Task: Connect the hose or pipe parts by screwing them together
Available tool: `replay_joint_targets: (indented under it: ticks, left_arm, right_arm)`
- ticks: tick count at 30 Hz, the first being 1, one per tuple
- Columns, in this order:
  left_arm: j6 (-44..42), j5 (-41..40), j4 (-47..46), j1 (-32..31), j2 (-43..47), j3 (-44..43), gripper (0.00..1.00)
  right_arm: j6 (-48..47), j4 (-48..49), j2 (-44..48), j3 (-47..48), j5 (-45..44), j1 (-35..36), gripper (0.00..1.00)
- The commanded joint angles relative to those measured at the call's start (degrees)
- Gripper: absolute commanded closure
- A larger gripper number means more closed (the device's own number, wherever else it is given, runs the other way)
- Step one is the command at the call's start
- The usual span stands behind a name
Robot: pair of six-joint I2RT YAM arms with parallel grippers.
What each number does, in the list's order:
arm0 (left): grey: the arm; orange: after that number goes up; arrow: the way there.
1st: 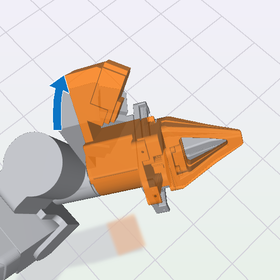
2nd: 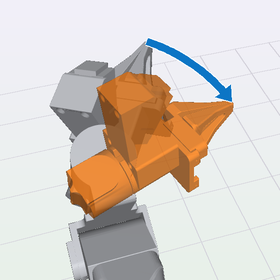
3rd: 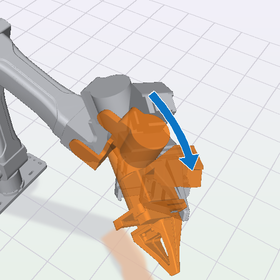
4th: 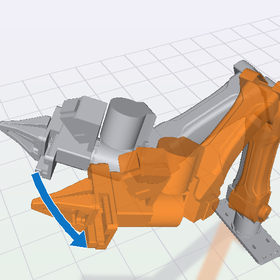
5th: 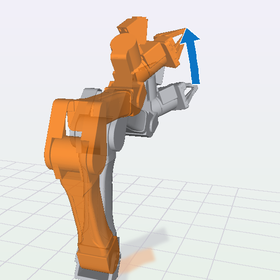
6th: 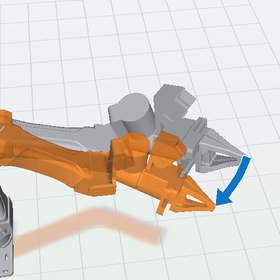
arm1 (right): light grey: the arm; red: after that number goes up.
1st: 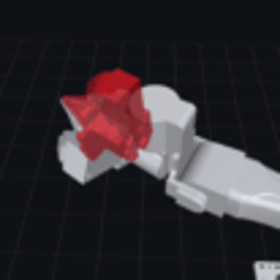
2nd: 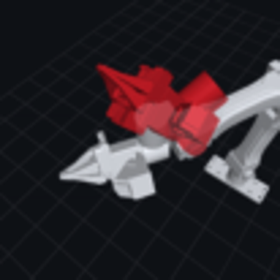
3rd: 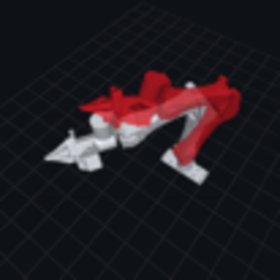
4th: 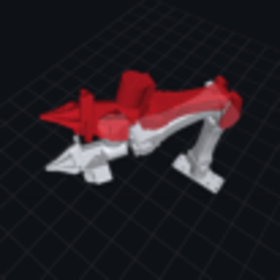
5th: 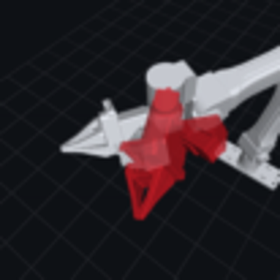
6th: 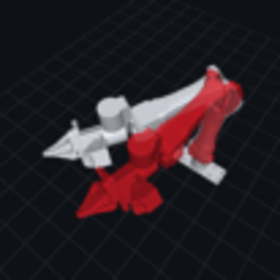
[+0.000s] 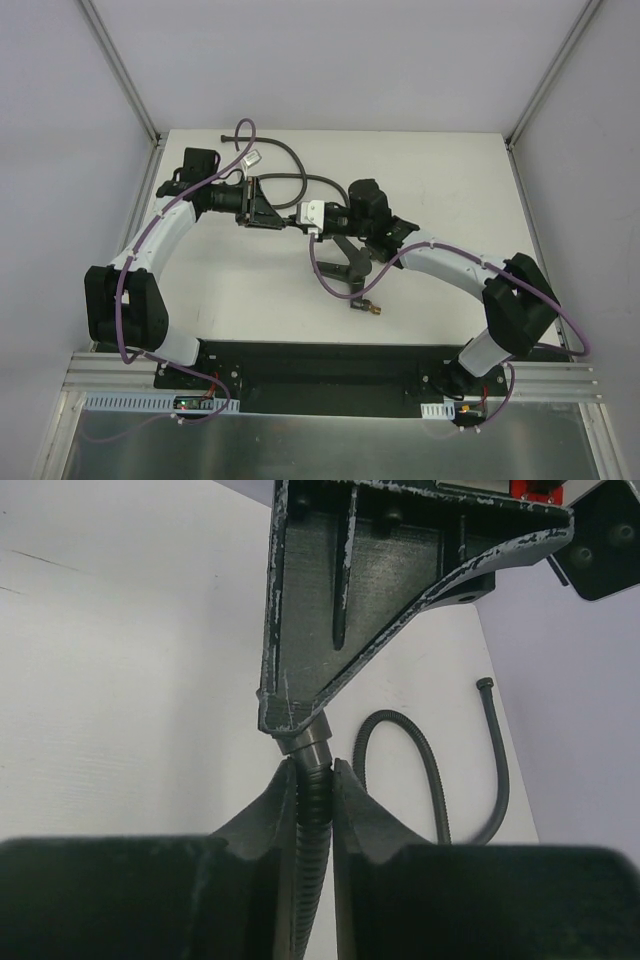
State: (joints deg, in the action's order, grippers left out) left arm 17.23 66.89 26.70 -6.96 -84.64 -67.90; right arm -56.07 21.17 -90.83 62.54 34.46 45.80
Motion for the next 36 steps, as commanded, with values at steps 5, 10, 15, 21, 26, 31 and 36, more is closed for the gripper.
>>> replay_joint_targets:
  ticks: [5,10,15,21,26,31,36]
  left_arm:
    - [0.5,-4.5,0.5,1.3,0.9,-3.3,0.61]
    - [1.8,-7.0,-3.0,1.4,3.9,-1.5,0.36]
    - [3.5,-7.7,-8.9,1.3,6.9,2.1,0.31]
    - [7.1,-8.7,-15.0,0.2,7.0,5.6,0.32]
    - [8.1,-10.5,-16.0,-1.3,5.0,5.5,0.36]
    - [9.6,-10.6,-18.3,-2.6,4.3,5.9,0.39]
    - [10.9,-11.1,-20.1,-3.8,3.8,7.2,0.49]
  right_arm:
    - [-0.1,7.0,2.8,-2.8,-2.9,0.4,0.99]
    - [-0.6,4.5,3.5,-2.0,-5.1,0.7,0.99]
    - [-0.5,2.3,3.6,-1.2,-7.4,0.8,0.99]
    - [0.8,2.3,3.5,-0.5,-7.7,1.0,0.99]
    - [1.8,2.5,3.6,-0.2,-8.1,1.1,0.99]
    - [2.5,3.0,3.6,-0.3,-8.4,1.1,0.99]
    - [3.3,4.0,3.8,-0.8,-8.9,1.1,0.99]
